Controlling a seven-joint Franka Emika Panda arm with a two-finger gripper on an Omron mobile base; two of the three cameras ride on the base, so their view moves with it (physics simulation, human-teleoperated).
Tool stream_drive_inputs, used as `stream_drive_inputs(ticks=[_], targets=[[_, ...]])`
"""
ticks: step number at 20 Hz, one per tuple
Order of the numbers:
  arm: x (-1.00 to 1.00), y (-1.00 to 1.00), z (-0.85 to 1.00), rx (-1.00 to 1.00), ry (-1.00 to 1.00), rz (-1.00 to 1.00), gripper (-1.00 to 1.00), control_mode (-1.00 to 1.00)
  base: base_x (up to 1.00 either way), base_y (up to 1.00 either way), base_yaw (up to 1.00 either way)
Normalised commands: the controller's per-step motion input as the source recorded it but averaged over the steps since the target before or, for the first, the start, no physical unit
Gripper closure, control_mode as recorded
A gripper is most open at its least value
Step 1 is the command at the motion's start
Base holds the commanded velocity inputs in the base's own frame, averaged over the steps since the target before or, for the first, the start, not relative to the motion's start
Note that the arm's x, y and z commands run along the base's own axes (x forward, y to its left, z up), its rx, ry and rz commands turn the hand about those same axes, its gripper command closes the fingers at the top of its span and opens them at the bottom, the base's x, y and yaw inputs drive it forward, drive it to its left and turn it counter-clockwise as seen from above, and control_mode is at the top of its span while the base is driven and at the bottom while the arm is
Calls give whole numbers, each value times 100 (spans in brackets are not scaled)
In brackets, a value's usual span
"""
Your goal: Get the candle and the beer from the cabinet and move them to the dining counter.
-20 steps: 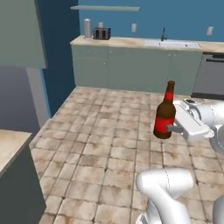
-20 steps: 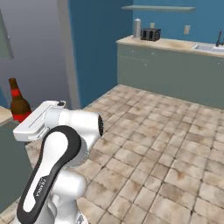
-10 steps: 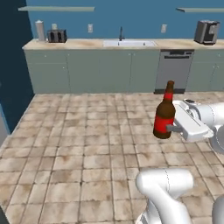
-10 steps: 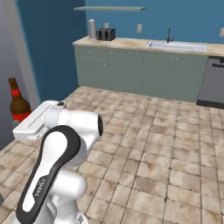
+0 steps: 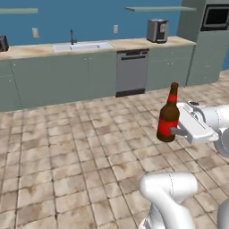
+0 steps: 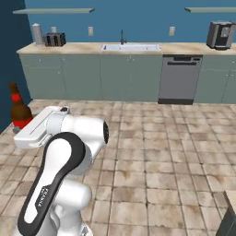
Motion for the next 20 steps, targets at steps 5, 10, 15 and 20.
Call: stream_drive_inputs(ticks=[5,10,15,20], targets=[[0,0,0,0,0,0,100,100,53,1,-52],[0,0,0,0,0,0,100,100,51,4,-52],[0,0,0,0,0,0,100,100,52,18,-53],[0,0,0,0,0,0,100,100,61,36,-52]])
